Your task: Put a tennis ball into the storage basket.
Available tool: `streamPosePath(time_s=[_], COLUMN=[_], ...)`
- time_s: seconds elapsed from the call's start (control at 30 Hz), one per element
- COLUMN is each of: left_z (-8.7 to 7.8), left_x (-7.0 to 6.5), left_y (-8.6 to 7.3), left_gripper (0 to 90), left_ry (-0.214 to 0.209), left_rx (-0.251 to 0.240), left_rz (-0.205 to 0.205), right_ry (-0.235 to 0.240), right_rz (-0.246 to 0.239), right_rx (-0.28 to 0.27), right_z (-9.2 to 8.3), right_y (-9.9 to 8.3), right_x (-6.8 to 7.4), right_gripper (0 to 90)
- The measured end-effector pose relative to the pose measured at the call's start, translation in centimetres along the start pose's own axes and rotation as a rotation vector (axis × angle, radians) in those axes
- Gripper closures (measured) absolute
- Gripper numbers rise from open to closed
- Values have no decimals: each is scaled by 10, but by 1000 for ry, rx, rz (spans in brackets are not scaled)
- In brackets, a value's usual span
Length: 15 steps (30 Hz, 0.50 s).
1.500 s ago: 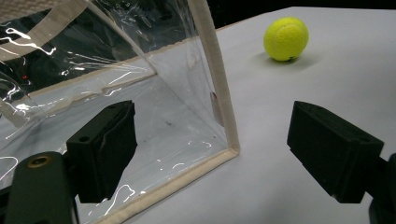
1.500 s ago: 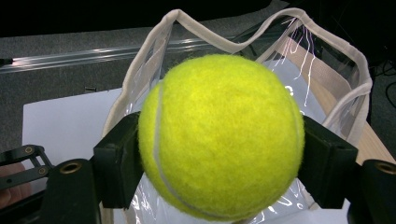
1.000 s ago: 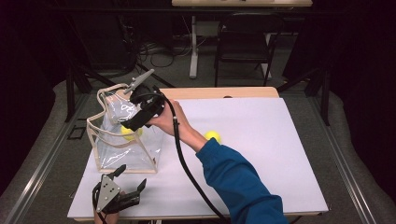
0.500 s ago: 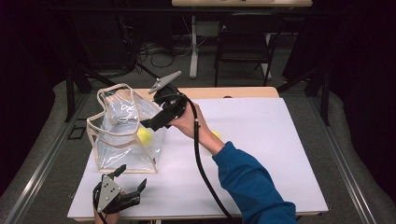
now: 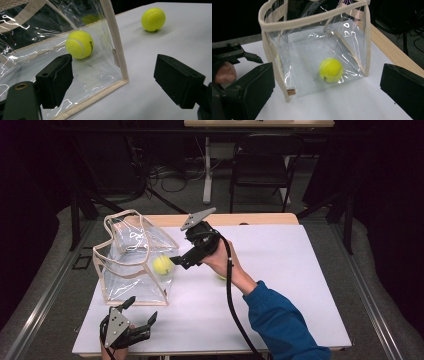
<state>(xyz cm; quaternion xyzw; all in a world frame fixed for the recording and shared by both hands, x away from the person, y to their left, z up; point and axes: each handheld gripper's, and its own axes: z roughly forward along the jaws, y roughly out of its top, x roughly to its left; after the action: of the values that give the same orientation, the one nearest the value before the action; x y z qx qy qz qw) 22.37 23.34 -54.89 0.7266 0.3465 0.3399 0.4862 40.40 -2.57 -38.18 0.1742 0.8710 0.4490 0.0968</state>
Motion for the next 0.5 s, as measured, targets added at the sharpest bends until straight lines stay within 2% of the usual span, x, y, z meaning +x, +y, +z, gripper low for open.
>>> streamPosePath(time_s=[0.5], left_z=[0], left_x=[0], left_y=[-1], left_gripper=[160], left_ry=[2], left_rx=[1], left_rz=[-4], right_ry=[-33], right_rz=[14], right_rx=[20], right_z=[-16], right_y=[-52], right_x=[2], right_gripper=[0])
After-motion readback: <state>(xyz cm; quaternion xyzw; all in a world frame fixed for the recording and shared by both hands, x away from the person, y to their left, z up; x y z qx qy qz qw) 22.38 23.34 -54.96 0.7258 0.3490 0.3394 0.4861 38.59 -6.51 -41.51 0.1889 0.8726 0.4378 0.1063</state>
